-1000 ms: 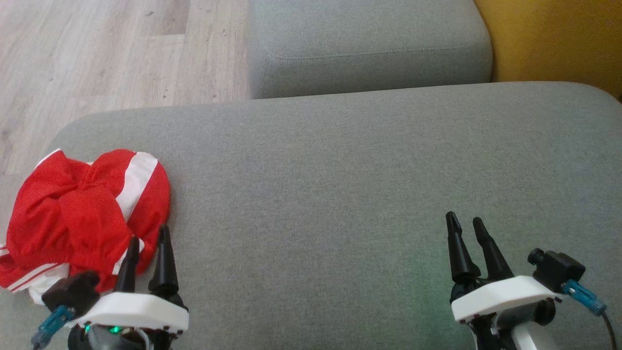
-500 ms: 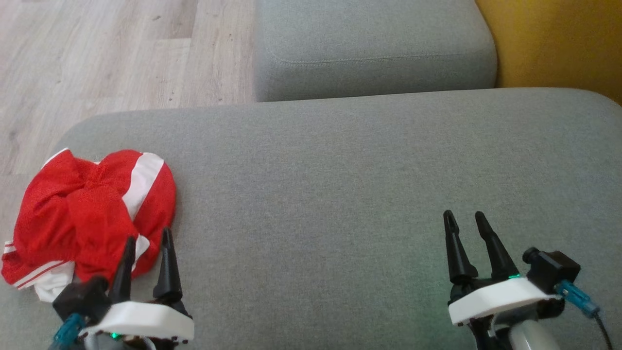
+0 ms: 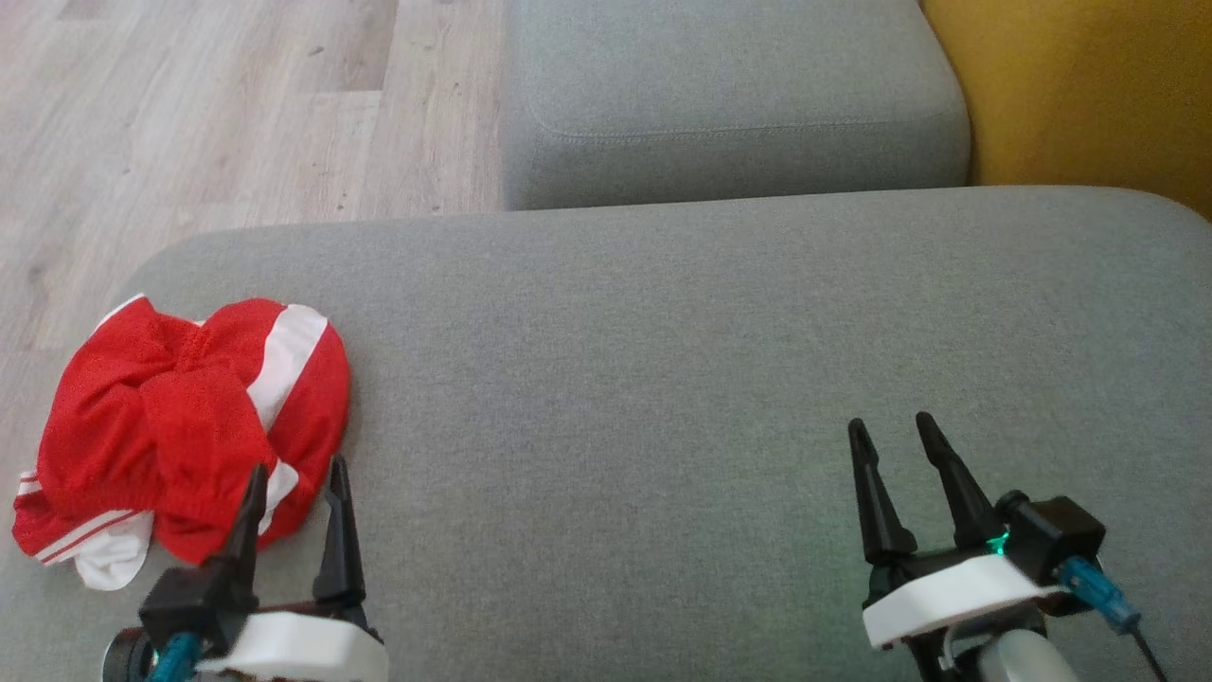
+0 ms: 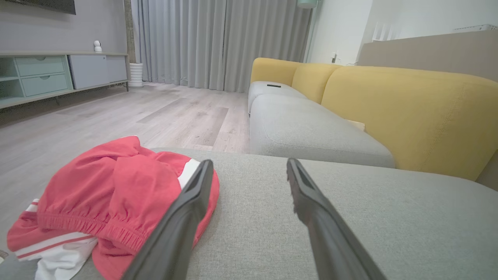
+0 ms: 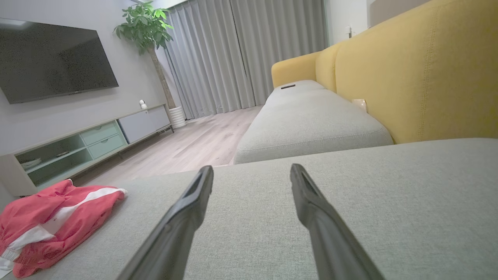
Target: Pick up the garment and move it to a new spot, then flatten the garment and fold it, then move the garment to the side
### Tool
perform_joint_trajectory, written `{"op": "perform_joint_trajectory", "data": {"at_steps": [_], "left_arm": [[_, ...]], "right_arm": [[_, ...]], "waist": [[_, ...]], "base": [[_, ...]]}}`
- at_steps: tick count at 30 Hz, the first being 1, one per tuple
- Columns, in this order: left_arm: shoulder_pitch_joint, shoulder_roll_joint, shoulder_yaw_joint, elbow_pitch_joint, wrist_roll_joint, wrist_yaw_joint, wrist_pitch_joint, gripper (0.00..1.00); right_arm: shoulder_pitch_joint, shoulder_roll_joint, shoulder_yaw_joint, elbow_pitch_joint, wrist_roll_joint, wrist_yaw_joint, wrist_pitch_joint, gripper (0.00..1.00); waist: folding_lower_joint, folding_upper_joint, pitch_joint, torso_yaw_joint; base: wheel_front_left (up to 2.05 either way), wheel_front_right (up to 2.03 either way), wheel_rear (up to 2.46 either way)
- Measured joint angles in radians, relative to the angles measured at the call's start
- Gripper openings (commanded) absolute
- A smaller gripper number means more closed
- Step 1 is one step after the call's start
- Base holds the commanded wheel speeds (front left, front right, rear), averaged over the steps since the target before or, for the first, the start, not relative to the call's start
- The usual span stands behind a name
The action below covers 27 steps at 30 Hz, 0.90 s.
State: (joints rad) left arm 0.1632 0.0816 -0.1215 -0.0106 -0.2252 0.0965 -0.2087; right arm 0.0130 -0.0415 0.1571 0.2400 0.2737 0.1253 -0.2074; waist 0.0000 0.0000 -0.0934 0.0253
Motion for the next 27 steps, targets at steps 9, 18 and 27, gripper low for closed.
{"op": "perform_joint_trajectory", "data": {"at_steps": [9, 18, 27], "left_arm": [[0.020, 0.000, -0.008, -0.015, 0.120, -0.001, -0.026, 1.00], [0.044, 0.000, -0.020, -0.030, 0.200, -0.001, -0.041, 1.00], [0.044, 0.000, -0.018, -0.027, 0.206, -0.001, -0.041, 1.00]], "right_arm": [[0.001, 0.000, 0.024, 0.000, -0.098, 0.000, -0.023, 1.00], [0.022, 0.000, 0.044, 0.001, -0.171, 0.000, -0.044, 1.00], [0.022, 0.000, 0.050, 0.001, -0.171, 0.000, -0.044, 1.00]], "waist": [[0.0000, 0.0000, -0.019, -0.002], [0.0000, 0.0000, -0.033, 0.002], [0.0000, 0.0000, -0.036, 0.001]], "base": [[0.00, 0.00, 0.00], [0.00, 0.00, 0.00], [0.00, 0.00, 0.00]]}}
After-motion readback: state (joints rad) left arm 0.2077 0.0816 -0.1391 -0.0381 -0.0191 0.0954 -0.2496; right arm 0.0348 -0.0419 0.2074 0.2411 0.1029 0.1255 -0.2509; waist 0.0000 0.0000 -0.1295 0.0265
